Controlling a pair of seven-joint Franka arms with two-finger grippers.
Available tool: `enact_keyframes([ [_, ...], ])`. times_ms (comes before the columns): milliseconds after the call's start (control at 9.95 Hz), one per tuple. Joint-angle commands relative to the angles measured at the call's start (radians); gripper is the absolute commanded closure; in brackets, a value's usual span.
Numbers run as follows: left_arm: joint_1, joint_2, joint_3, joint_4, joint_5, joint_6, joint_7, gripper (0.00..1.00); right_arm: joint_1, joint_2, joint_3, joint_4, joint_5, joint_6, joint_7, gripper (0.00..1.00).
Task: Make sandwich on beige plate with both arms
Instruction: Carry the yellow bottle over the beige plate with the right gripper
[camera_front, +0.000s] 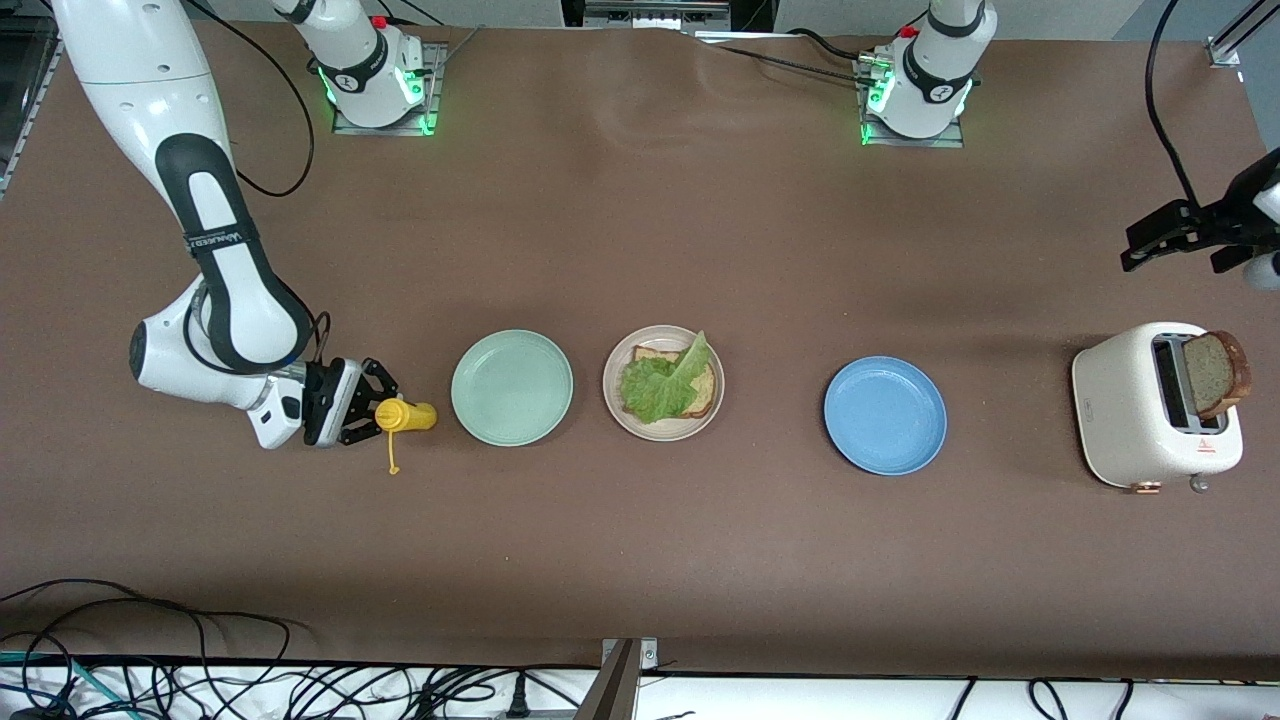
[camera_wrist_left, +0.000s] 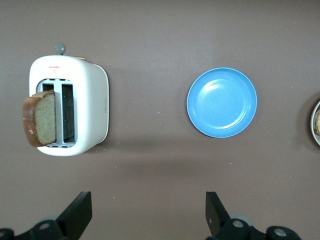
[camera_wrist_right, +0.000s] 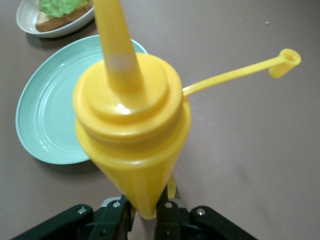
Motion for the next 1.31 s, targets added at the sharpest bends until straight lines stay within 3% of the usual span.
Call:
enact_keyframes([
  [0,0.032,0.005,-0.001,0.007,-0.047,-0.006,-0.006,0.00,0.011,-0.027,0.045,0.051,-0.159,-0.005,0.191,1.00],
  [402,0.031,0.016,-0.005,-0.001,-0.073,-0.012,0.003,0.00,0.057,-0.091,0.137,0.100,-0.541,-0.037,0.716,1.00],
  [704,0.020,0.019,-0.009,0.002,-0.059,-0.014,0.000,0.00,0.157,-0.091,0.143,0.142,-0.656,-0.079,0.979,1.00],
  [905,0.020,0.026,-0.018,0.000,-0.059,-0.014,-0.003,0.00,0.230,-0.088,0.143,0.166,-0.782,-0.128,1.199,1.00],
  [1206,0.020,0.048,-0.035,0.011,-0.058,-0.011,-0.005,0.00,0.370,-0.033,0.136,0.325,-0.935,-0.353,1.458,1.00],
])
